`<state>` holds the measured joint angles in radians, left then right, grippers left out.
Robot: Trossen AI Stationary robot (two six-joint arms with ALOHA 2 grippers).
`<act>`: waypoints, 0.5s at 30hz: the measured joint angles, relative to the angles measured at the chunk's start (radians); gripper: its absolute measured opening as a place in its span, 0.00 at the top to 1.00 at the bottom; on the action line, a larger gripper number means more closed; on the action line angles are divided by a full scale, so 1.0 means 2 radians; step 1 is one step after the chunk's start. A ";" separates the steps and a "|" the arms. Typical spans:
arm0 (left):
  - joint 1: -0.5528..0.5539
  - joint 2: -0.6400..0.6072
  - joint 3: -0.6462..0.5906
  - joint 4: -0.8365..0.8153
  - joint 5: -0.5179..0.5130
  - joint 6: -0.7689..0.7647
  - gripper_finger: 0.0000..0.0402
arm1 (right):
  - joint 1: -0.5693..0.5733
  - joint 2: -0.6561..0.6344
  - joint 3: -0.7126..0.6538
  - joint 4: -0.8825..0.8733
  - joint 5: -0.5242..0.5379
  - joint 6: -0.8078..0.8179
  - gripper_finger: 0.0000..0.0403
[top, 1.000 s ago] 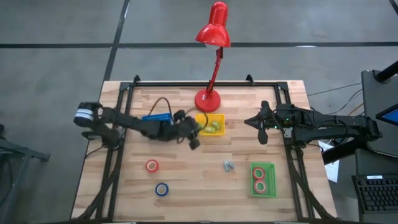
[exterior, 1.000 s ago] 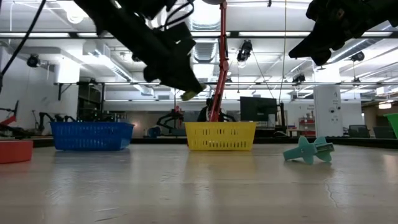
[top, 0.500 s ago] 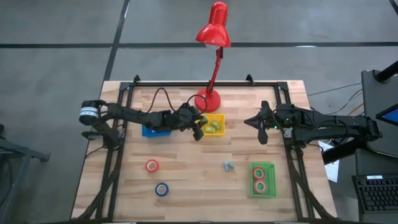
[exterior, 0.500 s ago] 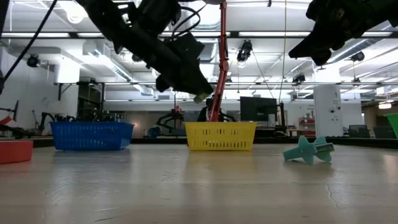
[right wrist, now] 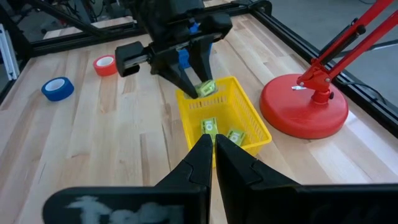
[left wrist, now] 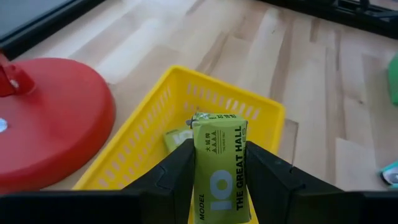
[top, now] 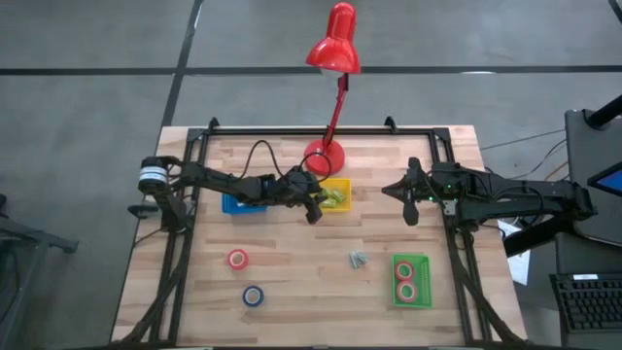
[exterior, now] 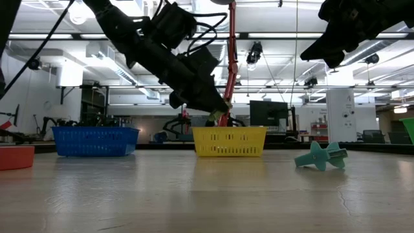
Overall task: Pick and place Stapler, Stapler remover, tape
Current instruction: Put the green stapler pin box into the yellow bin, then put the light blue staple remover into the blue bin
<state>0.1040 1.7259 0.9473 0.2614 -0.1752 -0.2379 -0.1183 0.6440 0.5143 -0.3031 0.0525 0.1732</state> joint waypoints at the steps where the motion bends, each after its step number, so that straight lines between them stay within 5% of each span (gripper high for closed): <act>1: 0.000 0.001 0.001 0.000 0.001 0.000 0.67 | 0.000 0.000 0.000 0.000 0.000 0.000 0.96; 15: -0.003 -0.001 0.025 -0.012 0.024 0.005 0.41 | 0.000 0.000 0.000 0.000 0.000 0.000 0.96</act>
<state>0.0972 1.7240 0.9970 0.2377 -0.1274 -0.2274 -0.1184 0.6437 0.5144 -0.3034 0.0525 0.1734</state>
